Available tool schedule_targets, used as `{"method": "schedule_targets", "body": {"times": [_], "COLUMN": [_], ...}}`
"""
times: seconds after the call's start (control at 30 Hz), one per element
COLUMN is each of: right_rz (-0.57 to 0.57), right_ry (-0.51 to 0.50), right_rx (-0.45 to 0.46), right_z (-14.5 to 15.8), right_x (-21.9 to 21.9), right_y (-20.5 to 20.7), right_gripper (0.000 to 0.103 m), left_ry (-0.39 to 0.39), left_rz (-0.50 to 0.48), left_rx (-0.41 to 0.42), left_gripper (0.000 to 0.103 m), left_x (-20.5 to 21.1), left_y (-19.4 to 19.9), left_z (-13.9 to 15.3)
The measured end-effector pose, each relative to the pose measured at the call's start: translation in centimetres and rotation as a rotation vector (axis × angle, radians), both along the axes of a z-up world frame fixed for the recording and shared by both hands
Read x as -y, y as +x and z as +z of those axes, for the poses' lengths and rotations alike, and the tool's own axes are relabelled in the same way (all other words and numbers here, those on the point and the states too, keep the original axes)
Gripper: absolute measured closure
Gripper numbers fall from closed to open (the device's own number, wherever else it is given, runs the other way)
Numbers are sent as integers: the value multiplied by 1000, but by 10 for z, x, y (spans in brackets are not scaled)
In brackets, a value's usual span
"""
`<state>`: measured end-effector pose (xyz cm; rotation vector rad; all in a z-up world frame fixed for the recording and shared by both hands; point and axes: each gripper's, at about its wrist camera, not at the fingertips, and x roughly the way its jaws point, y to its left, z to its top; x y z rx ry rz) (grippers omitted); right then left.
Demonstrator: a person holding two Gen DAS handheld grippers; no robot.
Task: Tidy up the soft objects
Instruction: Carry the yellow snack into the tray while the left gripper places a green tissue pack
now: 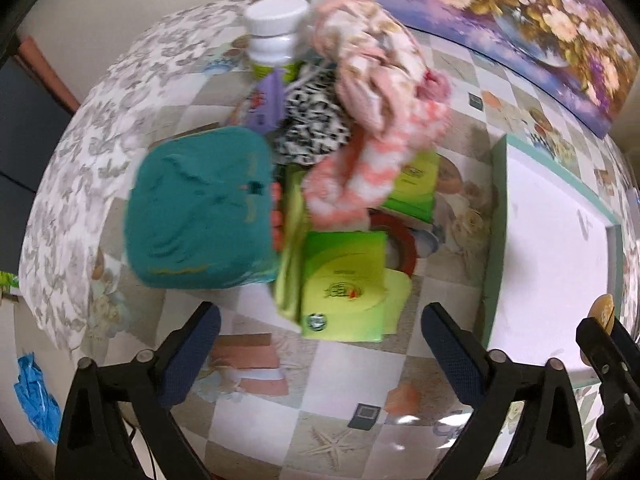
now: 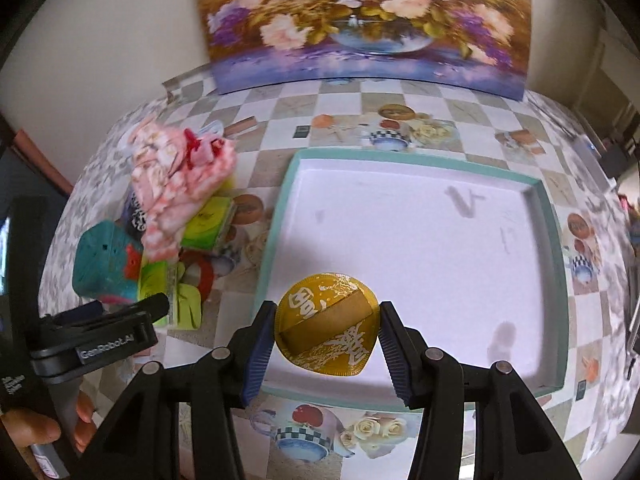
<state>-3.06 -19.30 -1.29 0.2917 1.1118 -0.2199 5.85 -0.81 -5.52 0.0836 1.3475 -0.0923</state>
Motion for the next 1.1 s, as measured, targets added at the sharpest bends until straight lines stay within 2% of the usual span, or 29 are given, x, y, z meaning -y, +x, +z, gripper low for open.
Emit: {"method": "schedule_targets", "body": {"times": [0.23, 0.27, 0.3, 0.33, 0.47, 0.53, 0.57, 0.9, 1.1], "right_rz": [-4, -3, -4, -4, -8, -9, -10, -19, -26], "right_ry": [16, 18, 20, 21, 26, 25, 27, 39, 45], "right_rx": [3, 2, 1, 2, 1, 0, -1, -9, -5], "right_z": [1, 1, 1, 1, 1, 2, 2, -1, 0], "right_x": [2, 3, 3, 3, 4, 5, 5, 9, 11], "right_y": [2, 2, 2, 2, 1, 1, 1, 1, -1], "right_gripper": [50, 50, 50, 50, 50, 50, 50, 50, 50], "left_ry": [35, 36, 34, 25, 44, 45, 30, -4, -28], "left_rz": [-21, -23, -28, -35, -41, -46, -45, -52, -51], "left_rx": [10, 8, 4, -9, -14, -24, -33, -17, 22], "left_gripper": [8, 13, 26, 30, 34, 49, 51, 54, 54], "left_x": [10, 10, 12, 13, 13, 12, 11, 7, -2], "left_y": [4, 5, 7, 7, 6, 6, 6, -3, -8], "left_z": [-8, -10, -12, -15, -20, -24, -26, -22, -6]}}
